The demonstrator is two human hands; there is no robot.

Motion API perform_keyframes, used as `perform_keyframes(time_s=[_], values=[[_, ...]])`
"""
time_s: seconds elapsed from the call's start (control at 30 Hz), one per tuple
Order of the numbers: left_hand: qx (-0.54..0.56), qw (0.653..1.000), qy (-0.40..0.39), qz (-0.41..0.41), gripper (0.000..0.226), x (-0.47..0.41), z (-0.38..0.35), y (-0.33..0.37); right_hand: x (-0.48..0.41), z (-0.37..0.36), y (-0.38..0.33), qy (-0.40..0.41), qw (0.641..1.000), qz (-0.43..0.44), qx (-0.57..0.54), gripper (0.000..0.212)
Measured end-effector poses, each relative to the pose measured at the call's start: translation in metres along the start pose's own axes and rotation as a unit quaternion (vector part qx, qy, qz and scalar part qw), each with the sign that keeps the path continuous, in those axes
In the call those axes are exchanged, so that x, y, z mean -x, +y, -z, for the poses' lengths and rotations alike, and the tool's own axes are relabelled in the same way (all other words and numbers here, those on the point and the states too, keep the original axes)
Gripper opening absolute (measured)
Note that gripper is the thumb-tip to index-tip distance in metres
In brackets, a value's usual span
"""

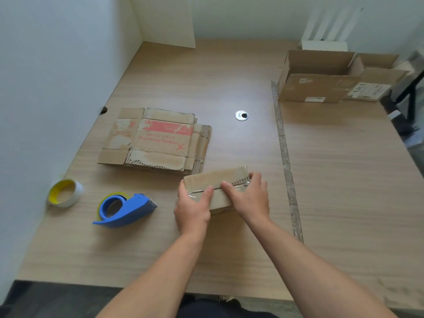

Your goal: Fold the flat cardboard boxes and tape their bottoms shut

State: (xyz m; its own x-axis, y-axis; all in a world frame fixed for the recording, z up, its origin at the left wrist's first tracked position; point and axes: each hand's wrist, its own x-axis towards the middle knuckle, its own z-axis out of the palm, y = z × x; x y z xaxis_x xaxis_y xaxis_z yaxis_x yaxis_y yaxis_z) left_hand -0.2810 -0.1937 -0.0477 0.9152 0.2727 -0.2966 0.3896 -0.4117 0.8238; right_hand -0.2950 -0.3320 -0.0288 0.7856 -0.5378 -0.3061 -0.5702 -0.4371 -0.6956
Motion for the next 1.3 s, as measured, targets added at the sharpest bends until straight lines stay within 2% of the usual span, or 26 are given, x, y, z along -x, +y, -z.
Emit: perform_keyframes(time_s=[0.07, 0.2, 0.33, 0.5, 0.6, 0.67, 0.73, 0.8, 0.9, 1.03, 1.17, 1.3], values=[[-0.018, 1.000, 0.004, -0.016, 0.071, -0.002, 0.003, 0.001, -0.004, -0.002, 0.004, 0.009, 1.000, 0.009, -0.019, 0.065], [-0.021, 0.999, -0.010, -0.031, 0.055, -0.003, 0.014, 0.005, -0.010, 0.003, 0.016, 0.025, 0.995, 0.037, -0.088, 0.030], [0.029, 0.998, -0.048, -0.022, 0.046, -0.010, 0.026, 0.001, -0.012, 0.003, 0.025, 0.025, 0.985, 0.024, -0.171, 0.018], [0.140, 0.982, -0.118, 0.040, 0.041, -0.018, 0.035, -0.005, -0.011, 0.006, 0.030, 0.009, 0.973, 0.006, -0.231, 0.017], [0.159, 0.973, -0.160, 0.058, 0.040, -0.020, 0.040, -0.010, -0.009, 0.012, 0.048, -0.083, 0.951, 0.003, -0.299, 0.022], [0.182, 0.963, -0.187, 0.058, 0.041, -0.016, 0.045, -0.012, -0.001, 0.019, 0.060, -0.162, 0.929, 0.012, -0.332, 0.038], [0.201, 0.957, -0.204, 0.044, 0.044, -0.007, 0.047, -0.014, 0.008, 0.022, 0.066, -0.196, 0.926, 0.043, -0.319, 0.048], [0.179, 0.963, -0.201, 0.019, 0.048, 0.003, 0.047, -0.019, 0.014, 0.018, 0.067, -0.175, 0.933, 0.058, -0.310, 0.049], [0.099, 0.984, -0.148, -0.029, 0.054, 0.006, 0.041, -0.024, 0.017, 0.009, 0.060, -0.118, 0.937, 0.037, -0.327, 0.044], [0.001, 0.994, -0.085, -0.063, 0.049, 0.009, 0.040, -0.018, 0.021, 0.001, 0.054, -0.056, 0.944, 0.020, -0.324, 0.039], [-0.009, 0.998, -0.045, -0.050, 0.047, 0.015, 0.040, -0.017, 0.025, 0.005, 0.052, -0.040, 0.948, 0.001, -0.315, 0.038], [0.017, 0.998, -0.053, -0.032, 0.044, 0.009, 0.045, -0.009, 0.012, 0.014, 0.047, -0.060, 0.963, 0.009, -0.261, 0.042]])
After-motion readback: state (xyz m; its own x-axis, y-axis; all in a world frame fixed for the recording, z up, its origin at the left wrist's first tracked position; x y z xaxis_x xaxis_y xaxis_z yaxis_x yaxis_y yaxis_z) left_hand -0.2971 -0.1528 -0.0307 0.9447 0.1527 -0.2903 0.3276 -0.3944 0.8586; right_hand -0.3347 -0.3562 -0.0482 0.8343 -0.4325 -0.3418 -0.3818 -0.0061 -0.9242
